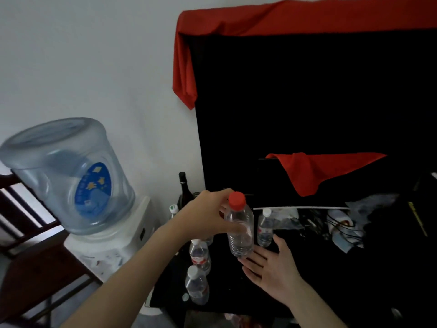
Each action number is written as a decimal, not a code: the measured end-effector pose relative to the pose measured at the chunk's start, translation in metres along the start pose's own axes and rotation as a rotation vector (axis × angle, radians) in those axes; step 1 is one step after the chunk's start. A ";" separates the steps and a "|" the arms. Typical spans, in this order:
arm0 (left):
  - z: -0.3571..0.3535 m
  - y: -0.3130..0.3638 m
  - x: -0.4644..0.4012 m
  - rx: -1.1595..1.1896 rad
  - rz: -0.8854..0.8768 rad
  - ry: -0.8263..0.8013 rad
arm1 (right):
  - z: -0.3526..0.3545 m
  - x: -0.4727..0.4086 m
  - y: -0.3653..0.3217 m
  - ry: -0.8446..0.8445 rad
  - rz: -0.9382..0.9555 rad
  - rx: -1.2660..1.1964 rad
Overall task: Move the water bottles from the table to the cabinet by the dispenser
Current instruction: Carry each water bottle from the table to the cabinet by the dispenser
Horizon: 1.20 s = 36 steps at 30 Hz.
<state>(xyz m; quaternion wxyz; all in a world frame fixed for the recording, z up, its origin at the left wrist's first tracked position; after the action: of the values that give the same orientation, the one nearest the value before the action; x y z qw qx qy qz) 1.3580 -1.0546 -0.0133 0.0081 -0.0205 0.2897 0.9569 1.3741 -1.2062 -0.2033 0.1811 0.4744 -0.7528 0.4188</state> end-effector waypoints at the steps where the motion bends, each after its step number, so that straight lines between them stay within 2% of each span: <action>1: -0.001 -0.003 -0.004 -0.007 0.004 0.004 | -0.001 -0.006 -0.001 -0.004 -0.003 -0.013; 8: 0.002 -0.032 -0.035 -0.177 -0.018 0.035 | -0.009 -0.052 -0.010 0.025 -0.027 -0.069; 19: -0.023 -0.121 -0.098 -0.033 0.020 0.033 | -0.004 -0.162 -0.037 0.122 -0.045 -0.078; 28: -0.084 -0.196 -0.119 0.045 0.207 -0.070 | 0.020 -0.225 -0.007 0.264 -0.256 0.065; 36: -0.138 -0.225 -0.142 0.080 0.293 -0.121 | 0.043 -0.268 0.001 0.345 -0.289 0.023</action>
<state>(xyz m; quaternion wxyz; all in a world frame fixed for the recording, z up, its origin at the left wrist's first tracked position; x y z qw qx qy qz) 1.5110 -0.9445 -0.2470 -0.1132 0.0798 0.3265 0.9350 1.5078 -1.0896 -0.4082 0.3600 0.5007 -0.6300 0.4720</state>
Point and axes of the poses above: each hand's wrist, its own x-axis away from the middle knuckle, its own z-axis out of the back of the hand, y = z × x, the point moved 8 cm from there along -x, towards the middle knuckle, and after that the axes turned 1 degree about -y, right-handed, at the moved point
